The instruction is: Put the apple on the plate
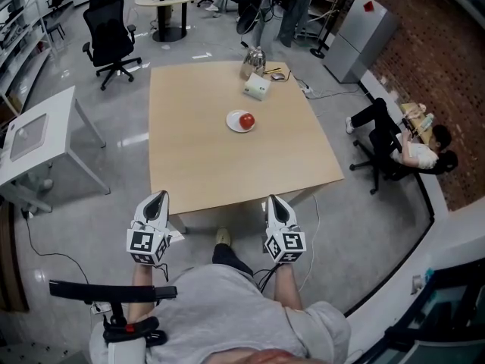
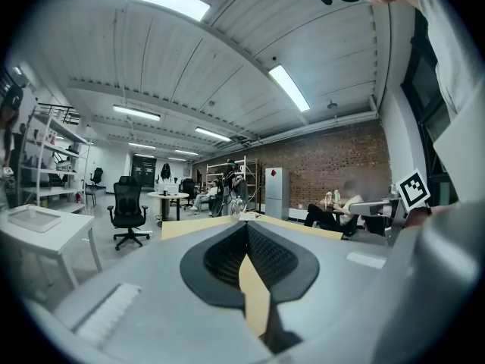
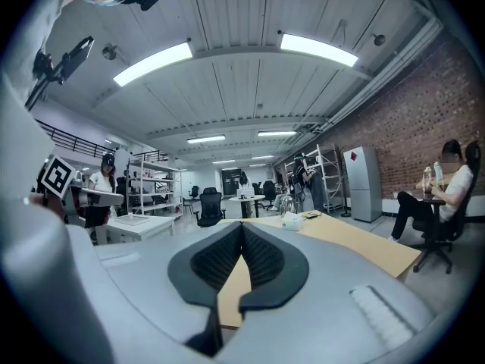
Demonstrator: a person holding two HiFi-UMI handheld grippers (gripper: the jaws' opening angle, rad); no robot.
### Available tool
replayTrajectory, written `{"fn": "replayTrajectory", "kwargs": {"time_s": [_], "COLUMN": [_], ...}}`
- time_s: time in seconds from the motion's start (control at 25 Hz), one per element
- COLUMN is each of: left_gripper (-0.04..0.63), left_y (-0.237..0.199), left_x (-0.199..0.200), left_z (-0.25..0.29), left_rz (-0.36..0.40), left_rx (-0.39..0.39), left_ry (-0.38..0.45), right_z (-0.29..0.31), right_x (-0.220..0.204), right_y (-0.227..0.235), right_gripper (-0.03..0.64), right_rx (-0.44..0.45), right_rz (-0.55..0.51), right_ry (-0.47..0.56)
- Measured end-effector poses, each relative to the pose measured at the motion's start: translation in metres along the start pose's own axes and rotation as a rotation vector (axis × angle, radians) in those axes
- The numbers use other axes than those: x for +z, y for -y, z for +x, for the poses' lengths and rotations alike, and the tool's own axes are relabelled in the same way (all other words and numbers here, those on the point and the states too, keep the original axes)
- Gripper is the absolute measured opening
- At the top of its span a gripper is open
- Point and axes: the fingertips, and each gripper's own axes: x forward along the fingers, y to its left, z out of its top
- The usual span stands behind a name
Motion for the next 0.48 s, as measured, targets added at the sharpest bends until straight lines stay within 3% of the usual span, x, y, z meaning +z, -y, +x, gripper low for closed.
{"fn": "replayTrajectory", "kwargs": {"time_s": [0.48], "left_gripper": [0.020], "left_y": [0.0005], "left_x": [-0.0013], "left_z": [0.0030], "left_rz": [-0.008], "left_rx": [-0.005], "left_ry": [-0.007], "right_z": [0.0015], "right_x": [-0.0003], "right_y": [0.0009], "right_gripper": [0.006], "right_rx": [-0.006], "right_rz": [-0.004], "right_ry": [-0.011]}}
